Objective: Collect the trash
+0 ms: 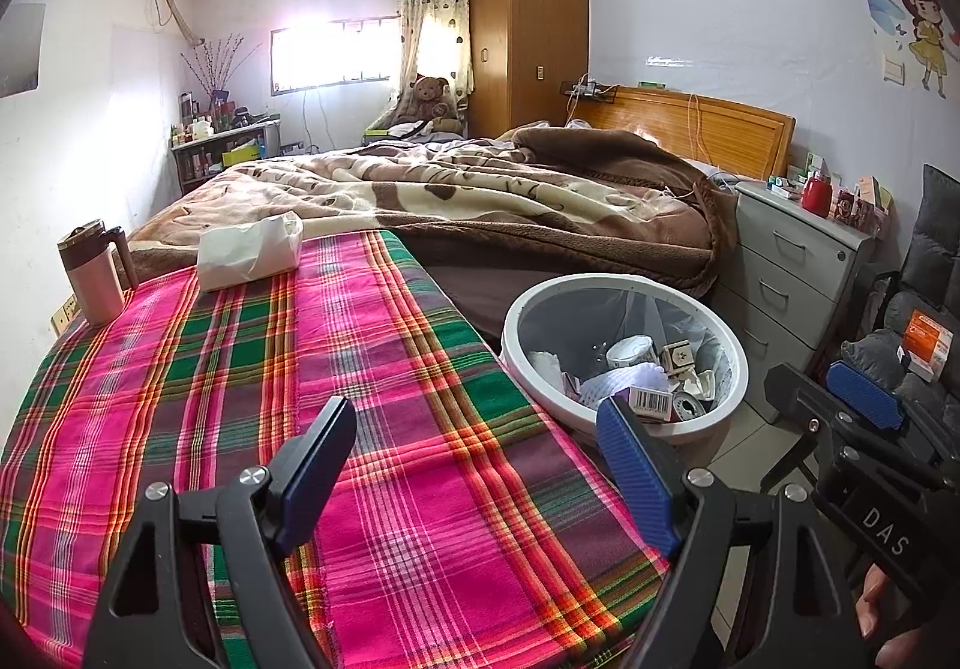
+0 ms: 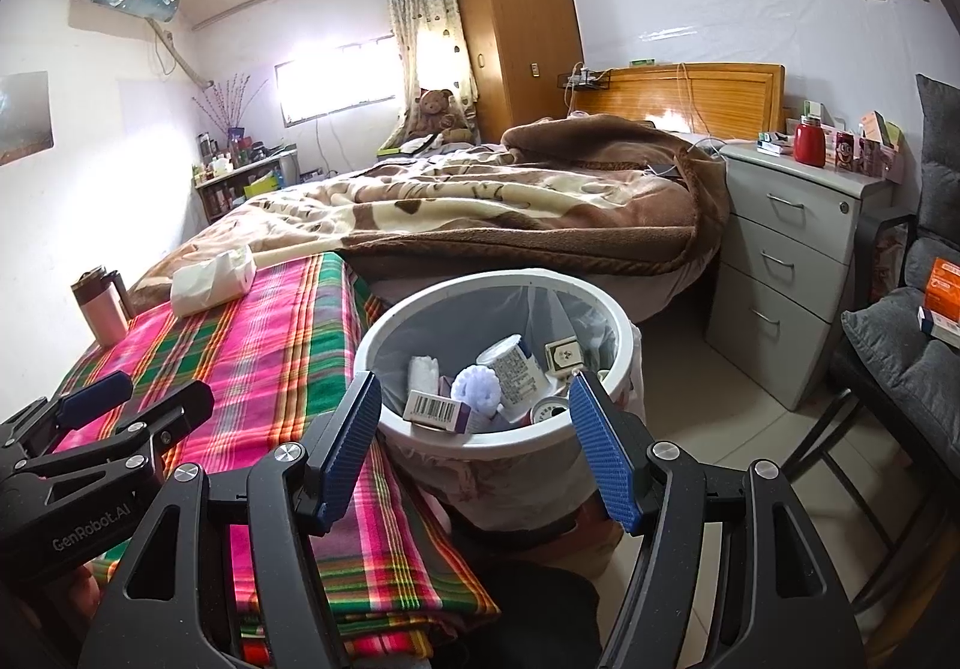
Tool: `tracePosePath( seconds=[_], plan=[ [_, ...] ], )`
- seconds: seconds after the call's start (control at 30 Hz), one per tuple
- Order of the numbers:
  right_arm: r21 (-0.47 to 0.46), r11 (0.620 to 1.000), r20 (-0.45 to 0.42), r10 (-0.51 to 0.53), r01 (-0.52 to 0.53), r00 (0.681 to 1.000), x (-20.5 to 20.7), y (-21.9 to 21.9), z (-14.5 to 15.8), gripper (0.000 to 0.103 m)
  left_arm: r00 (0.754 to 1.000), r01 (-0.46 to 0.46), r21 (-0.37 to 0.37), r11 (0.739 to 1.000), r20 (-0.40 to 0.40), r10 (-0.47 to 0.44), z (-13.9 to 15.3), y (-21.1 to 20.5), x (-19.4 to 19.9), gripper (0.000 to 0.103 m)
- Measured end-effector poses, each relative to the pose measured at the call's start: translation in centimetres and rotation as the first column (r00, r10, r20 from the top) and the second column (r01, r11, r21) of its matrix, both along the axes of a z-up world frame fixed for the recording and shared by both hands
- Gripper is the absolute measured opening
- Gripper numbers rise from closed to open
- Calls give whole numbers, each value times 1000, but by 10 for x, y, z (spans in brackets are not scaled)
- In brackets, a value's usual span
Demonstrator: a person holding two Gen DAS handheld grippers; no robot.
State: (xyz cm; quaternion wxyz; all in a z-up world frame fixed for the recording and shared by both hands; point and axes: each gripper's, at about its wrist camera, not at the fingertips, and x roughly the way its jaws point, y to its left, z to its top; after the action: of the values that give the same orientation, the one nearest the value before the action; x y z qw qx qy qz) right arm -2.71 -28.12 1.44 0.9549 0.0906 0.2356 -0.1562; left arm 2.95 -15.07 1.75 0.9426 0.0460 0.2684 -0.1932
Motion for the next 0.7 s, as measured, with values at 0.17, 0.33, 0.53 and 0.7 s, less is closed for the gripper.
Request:
tracePosePath(
  seconds=[0.17,0.33,0.53,0.7],
  plan=[
    [-2,1000,0,3,-3,1000,-1,3,0,67,1000,-2,-2,1000,-1,2,1,1,0,84],
    [-2,1000,-1,3,-3,1000,0,4,-1,67,1000,-4,-3,1000,0,4,2,1,0,84],
    [-2,1000,-2,4,-4,1000,0,6,0,67,1000,-6,-4,1000,-2,6,1,2,0,84],
    [-3,1000,-1,4,-4,1000,0,5,0,67,1000,-7,-4,1000,-2,7,1,2,0,84]
  ],
)
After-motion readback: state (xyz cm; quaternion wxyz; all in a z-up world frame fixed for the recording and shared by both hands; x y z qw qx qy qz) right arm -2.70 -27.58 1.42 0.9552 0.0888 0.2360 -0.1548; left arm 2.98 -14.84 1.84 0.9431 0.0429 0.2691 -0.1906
